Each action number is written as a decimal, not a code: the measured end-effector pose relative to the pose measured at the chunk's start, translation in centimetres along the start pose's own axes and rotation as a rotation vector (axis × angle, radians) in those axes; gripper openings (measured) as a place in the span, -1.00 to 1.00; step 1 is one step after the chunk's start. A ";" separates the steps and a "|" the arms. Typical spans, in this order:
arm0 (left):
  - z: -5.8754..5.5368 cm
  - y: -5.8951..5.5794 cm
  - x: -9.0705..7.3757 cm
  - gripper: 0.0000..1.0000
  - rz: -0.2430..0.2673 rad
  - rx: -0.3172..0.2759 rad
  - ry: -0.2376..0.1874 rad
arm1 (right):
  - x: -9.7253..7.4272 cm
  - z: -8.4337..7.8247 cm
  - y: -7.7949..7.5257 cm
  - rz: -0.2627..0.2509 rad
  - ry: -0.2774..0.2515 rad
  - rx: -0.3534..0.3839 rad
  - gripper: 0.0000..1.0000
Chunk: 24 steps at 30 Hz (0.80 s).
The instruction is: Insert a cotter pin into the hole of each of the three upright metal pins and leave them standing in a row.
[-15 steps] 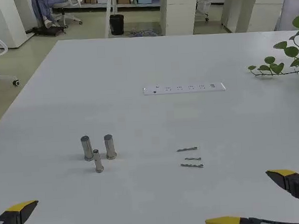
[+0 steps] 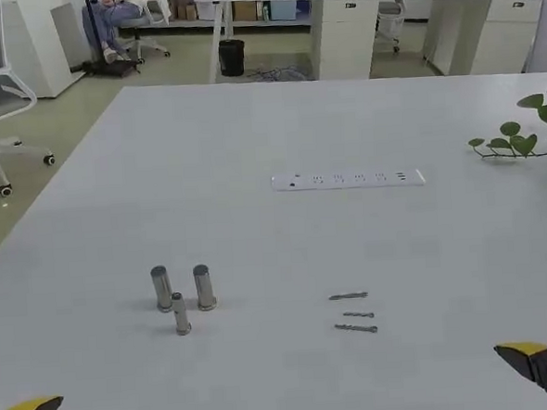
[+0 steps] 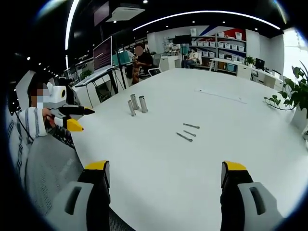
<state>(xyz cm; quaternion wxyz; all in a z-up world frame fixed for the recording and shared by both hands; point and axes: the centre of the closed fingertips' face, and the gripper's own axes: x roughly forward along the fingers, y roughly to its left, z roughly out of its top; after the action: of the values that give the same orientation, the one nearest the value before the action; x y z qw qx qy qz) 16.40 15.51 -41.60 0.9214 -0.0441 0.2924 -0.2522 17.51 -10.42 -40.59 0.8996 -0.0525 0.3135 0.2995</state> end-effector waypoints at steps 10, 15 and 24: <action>0.0 0.1 -0.1 0.98 0.001 -0.012 -0.002 | 0.0 -0.1 0.2 0.000 0.010 -0.007 0.90; -0.1 0.1 -0.2 0.98 0.002 -0.012 0.000 | -0.1 -0.2 -0.3 -0.024 0.008 0.006 0.90; -0.8 0.0 0.0 0.98 -0.009 -0.036 0.013 | -0.4 -0.4 -0.5 -0.034 0.011 0.026 0.89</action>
<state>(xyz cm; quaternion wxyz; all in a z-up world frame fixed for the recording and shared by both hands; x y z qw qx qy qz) 15.95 15.58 -42.26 0.9174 -0.0606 0.3025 -0.2515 17.31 -11.16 -40.76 0.9035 -0.0479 0.3212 0.2796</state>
